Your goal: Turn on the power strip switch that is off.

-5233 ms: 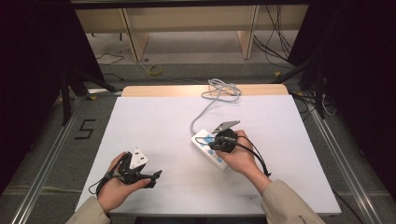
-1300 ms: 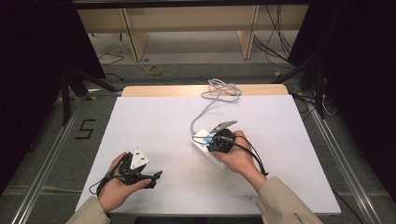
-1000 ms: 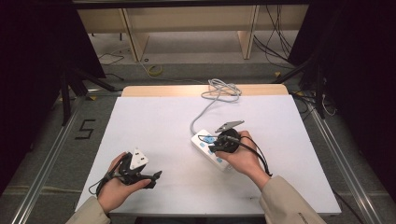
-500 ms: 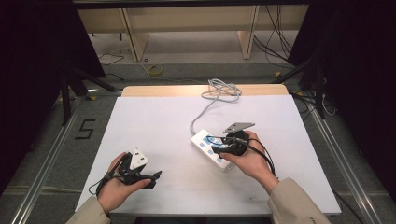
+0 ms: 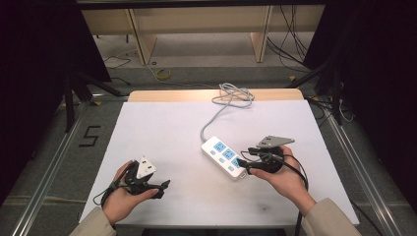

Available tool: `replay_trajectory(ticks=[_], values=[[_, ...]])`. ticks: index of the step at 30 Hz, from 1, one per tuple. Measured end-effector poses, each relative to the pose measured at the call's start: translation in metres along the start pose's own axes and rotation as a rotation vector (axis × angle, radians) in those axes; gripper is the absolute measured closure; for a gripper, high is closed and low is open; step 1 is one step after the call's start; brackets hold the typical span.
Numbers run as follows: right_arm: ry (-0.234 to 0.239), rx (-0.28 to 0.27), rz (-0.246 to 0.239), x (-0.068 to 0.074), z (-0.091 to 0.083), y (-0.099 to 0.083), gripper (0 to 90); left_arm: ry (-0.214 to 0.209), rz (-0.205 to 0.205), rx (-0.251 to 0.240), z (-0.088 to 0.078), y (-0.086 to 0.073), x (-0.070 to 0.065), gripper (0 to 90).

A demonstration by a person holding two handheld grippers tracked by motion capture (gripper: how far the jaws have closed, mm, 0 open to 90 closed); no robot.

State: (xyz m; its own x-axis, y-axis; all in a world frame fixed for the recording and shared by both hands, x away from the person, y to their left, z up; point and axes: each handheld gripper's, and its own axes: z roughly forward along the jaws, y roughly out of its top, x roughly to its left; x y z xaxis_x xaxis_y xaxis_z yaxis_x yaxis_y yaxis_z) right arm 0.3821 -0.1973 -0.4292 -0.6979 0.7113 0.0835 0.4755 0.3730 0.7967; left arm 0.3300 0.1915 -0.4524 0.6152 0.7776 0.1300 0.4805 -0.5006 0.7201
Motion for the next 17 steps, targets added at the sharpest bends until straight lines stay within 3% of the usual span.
replay_trajectory(ticks=[9,17], values=[[-0.022,-0.06,0.028,-0.008,-0.04,-0.031,33.8,-0.001,-0.002,-0.003,0.0,0.0,0.0,17.5],[-0.043,-0.092,0.058,-0.013,-0.055,-0.046,32.6,-0.008,0.001,-0.002,0.001,0.001,-0.002,17.4]])
